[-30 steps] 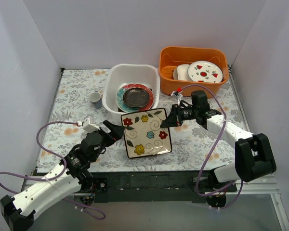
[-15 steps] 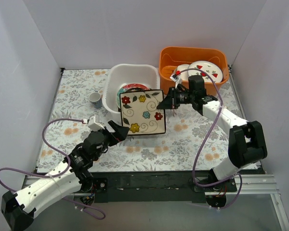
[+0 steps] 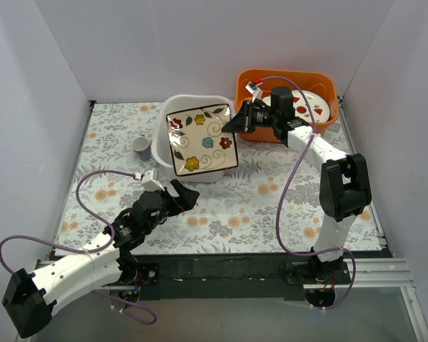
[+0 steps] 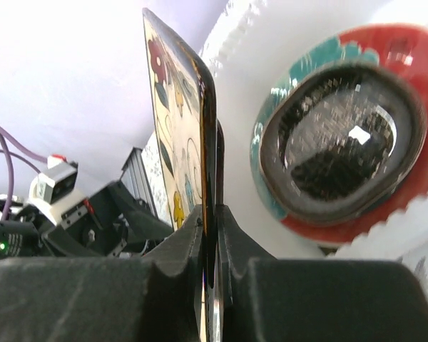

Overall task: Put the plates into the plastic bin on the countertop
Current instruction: Place the plate in the plastic bin.

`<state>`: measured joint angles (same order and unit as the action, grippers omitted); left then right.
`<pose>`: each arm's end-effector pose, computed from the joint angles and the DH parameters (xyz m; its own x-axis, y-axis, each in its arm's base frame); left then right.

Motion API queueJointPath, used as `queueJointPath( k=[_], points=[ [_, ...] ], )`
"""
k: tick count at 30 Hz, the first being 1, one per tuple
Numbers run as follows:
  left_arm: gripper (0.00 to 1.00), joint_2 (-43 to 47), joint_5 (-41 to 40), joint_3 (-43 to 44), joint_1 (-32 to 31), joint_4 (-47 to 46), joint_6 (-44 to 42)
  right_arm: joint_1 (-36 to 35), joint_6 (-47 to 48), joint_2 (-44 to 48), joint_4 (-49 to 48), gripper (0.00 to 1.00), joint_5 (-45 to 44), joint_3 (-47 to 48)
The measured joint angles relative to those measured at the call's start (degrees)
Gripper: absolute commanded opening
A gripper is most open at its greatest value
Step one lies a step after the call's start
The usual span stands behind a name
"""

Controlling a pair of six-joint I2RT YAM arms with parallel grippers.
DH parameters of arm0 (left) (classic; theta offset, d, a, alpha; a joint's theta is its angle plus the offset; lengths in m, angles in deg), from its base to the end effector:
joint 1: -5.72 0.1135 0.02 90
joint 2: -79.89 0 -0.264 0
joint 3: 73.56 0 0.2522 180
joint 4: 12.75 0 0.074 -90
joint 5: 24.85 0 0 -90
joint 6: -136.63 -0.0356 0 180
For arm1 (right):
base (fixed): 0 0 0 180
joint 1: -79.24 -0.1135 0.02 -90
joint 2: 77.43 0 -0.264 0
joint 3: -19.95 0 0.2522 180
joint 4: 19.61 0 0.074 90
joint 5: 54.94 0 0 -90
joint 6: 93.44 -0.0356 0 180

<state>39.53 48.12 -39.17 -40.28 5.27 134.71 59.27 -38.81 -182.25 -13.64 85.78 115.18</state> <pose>0.1245 -0.1139 0.2143 -0.5111 -0.8464 -0.1496 -0.2655 0.3210 -0.9091 0.3940 0.1725 0.3008 -0.7364 0.1223 -0.6654 -0.6019 0.3306 0.7270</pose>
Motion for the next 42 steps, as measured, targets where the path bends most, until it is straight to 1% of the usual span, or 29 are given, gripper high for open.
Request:
queueJointPath(
  k=[7,12,17,26,35,40,42],
  points=[
    [0.98,3.0,0.4,-0.1,0.0,1.3,0.7,1.2,-7.7,-7.2,-8.2,0.01,0.8,5.8],
    [0.98,7.6,0.1,-0.3,0.0,4.3,1.7,2.3,-11.4,-10.8,-10.9,0.01,1.6,8.1],
    [0.98,9.8,-0.3,-0.4,0.0,6.9,2.6,2.7,-11.7,-14.2,-10.1,0.01,1.9,13.8],
    [0.98,7.8,-0.6,-0.4,0.0,9.2,3.3,2.4,-9.9,-17.9,-6.3,0.01,0.0,20.9],
    [0.98,5.1,-0.5,-0.4,0.0,8.8,3.2,0.3,-6.5,-21.9,-0.7,0.01,-4.8,22.0],
    [0.98,3.9,-0.4,-0.4,0.0,6.9,2.8,-1.2,-4.9,-23.4,1.7,0.01,-7.0,22.6],
    [0.98,3.1,-0.2,-0.4,0.0,6.2,2.4,-1.6,-3.8,-23.4,3.1,0.03,-8.1,22.8]
  ],
)
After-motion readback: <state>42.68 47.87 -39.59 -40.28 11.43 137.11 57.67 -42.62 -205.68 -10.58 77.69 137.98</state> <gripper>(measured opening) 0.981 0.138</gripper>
